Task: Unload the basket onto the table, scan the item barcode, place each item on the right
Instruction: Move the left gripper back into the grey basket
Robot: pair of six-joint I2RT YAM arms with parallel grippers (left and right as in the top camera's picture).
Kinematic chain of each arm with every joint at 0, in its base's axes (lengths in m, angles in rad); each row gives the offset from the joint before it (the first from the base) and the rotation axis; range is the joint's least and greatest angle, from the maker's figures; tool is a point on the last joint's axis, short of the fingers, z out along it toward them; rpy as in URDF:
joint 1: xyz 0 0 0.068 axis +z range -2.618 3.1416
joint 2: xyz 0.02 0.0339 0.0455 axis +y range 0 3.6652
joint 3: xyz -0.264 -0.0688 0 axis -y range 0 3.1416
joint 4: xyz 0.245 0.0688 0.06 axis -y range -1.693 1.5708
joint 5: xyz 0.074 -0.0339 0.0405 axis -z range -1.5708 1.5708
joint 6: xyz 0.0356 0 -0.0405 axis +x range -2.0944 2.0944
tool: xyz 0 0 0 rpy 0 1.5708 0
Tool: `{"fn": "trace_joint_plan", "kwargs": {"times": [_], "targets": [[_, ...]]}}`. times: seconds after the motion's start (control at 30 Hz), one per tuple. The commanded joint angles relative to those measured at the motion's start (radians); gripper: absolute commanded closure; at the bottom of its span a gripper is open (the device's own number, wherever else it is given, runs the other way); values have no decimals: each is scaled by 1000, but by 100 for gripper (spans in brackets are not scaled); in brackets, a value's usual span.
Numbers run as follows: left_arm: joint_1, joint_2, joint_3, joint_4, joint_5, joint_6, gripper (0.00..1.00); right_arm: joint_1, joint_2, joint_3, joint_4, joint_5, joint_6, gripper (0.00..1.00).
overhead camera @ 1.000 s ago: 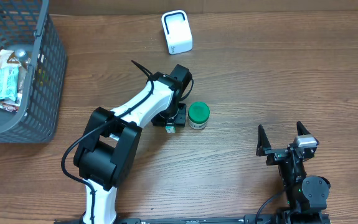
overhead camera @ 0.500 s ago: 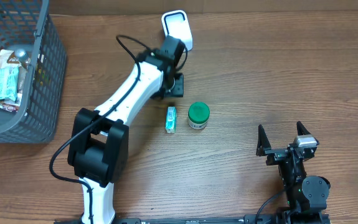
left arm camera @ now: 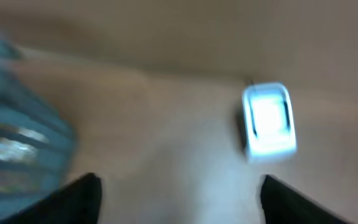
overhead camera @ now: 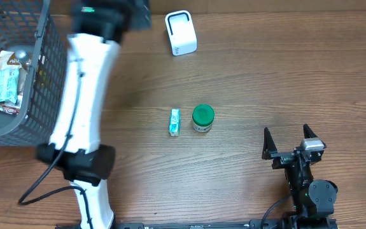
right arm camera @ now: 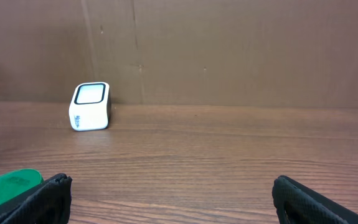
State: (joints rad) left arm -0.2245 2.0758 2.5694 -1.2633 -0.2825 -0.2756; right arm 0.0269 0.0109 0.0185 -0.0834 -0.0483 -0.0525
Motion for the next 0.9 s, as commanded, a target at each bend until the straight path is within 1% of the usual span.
{"fn": "trace_joint_plan", "kwargs": {"times": [0.0,0.07,0.17,0.27,0.37,0.4,0.5,0.6,0.73,0.87], "targets": [[114,-32,142,-1,-64,88,9,5,-8,-11,2,3,-1,0],[178,-32,174,0,-61,97,6,5,-8,-11,2,3,-1,0],[266,-32,176,-6,-56,101,4,5,-8,-11,2,3,-1,0],[360,-32,162,-21,-32,111,3,5,-8,-11,2,3,-1,0],[453,-32,139,-23,60,138,4,5,-8,-11,2,3,-1,0],[503,-32,124,-23,115,142,4,5,-8,-11,2,3,-1,0],[576,-32,89,-23,201,142,5,5,-8,-11,2,3,-1,0],[633,-29,34,-18,248,153,7,5,-8,-11,2,3,-1,0],[687,-14,-41,-3,304,197,8,5,-8,-11,2,3,-1,0],[731,-2,-139,34,421,298,12,5,-8,-11,2,3,-1,0]]}}
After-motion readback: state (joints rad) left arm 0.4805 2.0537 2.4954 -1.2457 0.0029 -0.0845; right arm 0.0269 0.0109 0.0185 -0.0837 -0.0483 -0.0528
